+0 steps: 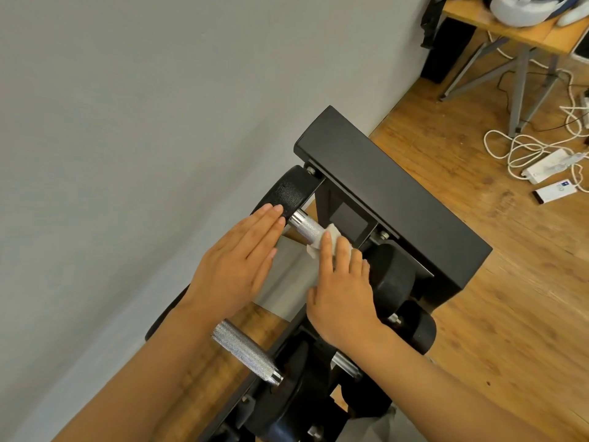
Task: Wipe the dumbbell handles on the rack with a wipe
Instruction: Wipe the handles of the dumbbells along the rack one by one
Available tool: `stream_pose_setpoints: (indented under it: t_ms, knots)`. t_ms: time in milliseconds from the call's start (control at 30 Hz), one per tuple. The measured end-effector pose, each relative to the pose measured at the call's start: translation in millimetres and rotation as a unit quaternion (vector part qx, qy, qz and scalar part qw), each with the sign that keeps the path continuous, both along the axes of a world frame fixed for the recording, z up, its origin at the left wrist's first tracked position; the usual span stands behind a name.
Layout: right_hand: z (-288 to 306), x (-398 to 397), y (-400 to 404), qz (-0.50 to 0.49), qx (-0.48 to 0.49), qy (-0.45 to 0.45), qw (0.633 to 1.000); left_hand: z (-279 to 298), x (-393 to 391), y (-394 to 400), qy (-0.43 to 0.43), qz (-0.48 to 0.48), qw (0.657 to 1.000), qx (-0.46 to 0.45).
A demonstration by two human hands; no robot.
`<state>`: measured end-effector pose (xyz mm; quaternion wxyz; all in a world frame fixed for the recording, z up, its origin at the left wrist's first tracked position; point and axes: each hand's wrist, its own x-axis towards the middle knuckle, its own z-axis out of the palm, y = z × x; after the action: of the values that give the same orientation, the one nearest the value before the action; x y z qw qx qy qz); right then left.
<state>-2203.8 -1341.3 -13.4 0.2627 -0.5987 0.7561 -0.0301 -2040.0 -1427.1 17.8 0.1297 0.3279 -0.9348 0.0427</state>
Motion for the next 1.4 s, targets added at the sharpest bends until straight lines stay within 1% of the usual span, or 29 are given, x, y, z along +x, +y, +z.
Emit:
stream_pose_setpoints:
  t_ms: [100, 167, 233, 300, 367, 467, 533, 600, 667, 733, 767, 800, 933, 1000, 1133, 1267, 1333, 1400]
  knots:
    - [8, 9, -24, -0.056, -0.020, -0.036, 0.998, -1, 0, 0, 0.000, 0.000, 1.000, 0.003]
    - [12, 19, -44, -0.047, -0.034, -0.085, 0.995, -1, 0, -1, 0.000, 0.002, 1.000, 0.006]
    - [11, 25, -49, -0.038, -0.082, -0.104, 0.990, -1, 0, -1, 0.001, 0.003, 1.000, 0.007]
    - [5, 23, -41, -0.013, -0.109, -0.089, 0.990, -1, 0, -1, 0.001, 0.006, 1.000, 0.008]
    - [-3, 12, -24, 0.035, -0.105, -0.058, 0.992, 0, -1, -1, 0.003, 0.009, 1.000, 0.012]
    - [-8, 1, -3, 0.039, -0.089, -0.047, 0.994, 0, -1, -1, 0.007, 0.008, 1.000, 0.011]
    - [-6, 0, 2, 0.051, -0.083, -0.055, 0.994, 0, -1, -1, 0.007, 0.008, 1.000, 0.008]
    - [0, -3, -2, 0.053, -0.069, -0.095, 0.992, -1, 0, -1, 0.008, 0.008, 1.000, 0.008]
    - [10, -14, -6, 0.044, -0.063, -0.159, 0.984, -3, 0, -1, 0.013, 0.010, 1.000, 0.015]
    - [19, -30, -4, 0.040, -0.103, -0.203, 0.973, -5, 1, 0, 0.019, 0.014, 0.999, 0.023]
    - [21, -41, 2, 0.039, -0.121, -0.211, 0.969, -6, 1, 0, 0.023, 0.016, 0.999, 0.029]
    - [23, -52, 11, 0.042, -0.138, -0.206, 0.968, -7, 2, 0, 0.026, 0.017, 0.999, 0.037]
    - [12, -95, 57, 0.081, -0.200, -0.137, 0.967, -6, 4, 2, 0.026, 0.025, 0.998, 0.060]
    - [4, -104, 77, 0.113, -0.200, -0.123, 0.966, -6, 1, 6, 0.032, 0.039, 0.996, 0.069]
    - [-7, -100, 105, 0.155, -0.203, -0.122, 0.959, -14, -10, 22, 0.076, 0.088, 0.987, 0.107]
    - [-9, -102, 111, 0.167, -0.233, -0.064, 0.956, -17, -22, 31, 0.114, 0.130, 0.977, 0.128]
    - [-8, -104, 104, 0.171, -0.253, -0.049, 0.951, -15, -25, 34, 0.121, 0.143, 0.973, 0.137]
    - [-7, -103, 97, 0.164, -0.253, -0.022, 0.953, -15, -27, 36, 0.126, 0.151, 0.970, 0.141]
